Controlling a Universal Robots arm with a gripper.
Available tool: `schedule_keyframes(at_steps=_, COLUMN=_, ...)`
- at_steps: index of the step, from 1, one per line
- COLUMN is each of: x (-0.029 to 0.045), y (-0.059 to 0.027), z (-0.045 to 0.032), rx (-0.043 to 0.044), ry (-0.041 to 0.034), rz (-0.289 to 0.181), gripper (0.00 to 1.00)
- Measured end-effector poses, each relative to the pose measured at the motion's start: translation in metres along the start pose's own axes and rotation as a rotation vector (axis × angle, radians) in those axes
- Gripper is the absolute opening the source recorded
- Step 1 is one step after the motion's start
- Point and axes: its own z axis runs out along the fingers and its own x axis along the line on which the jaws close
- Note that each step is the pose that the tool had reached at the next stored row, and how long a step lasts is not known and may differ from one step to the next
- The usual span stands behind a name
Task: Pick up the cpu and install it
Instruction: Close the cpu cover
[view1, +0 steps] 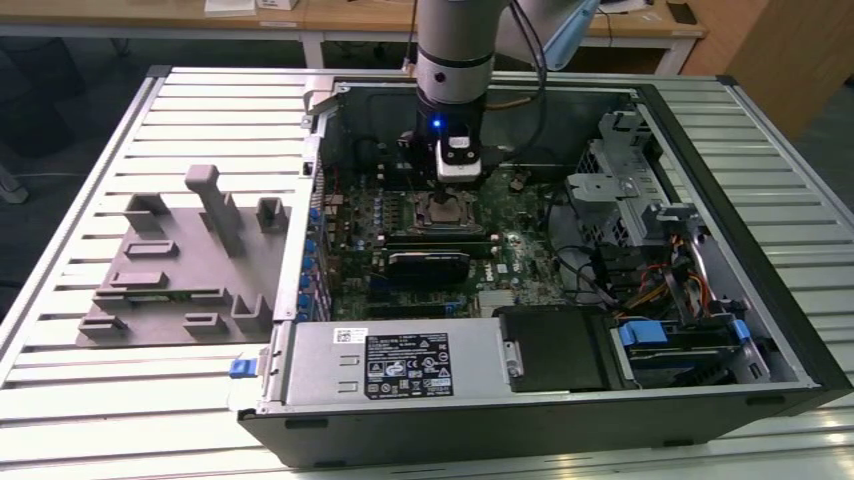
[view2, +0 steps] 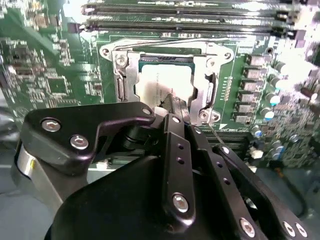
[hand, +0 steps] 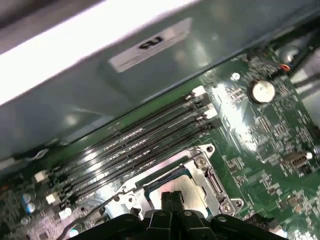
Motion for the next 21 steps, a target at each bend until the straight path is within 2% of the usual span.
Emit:
schedule_keyframes(at_steps=12, x=0.0000, y=0.0000, z=0.0000, rx=-0.0003, ry=0.0065, rz=-0.224, gripper=0.11)
schedule_keyframes(at_steps=18, x=0.0000, y=0.0000, z=0.0001, rx=0.0010, ry=0.0083, rz=-0.303, gripper=0.11)
schedule_keyframes(at_steps=21, x=-0.0005, y=-0.0007, z=0.0002, rx=0.0143, ry=0.0035, rz=-0.310, gripper=0.11)
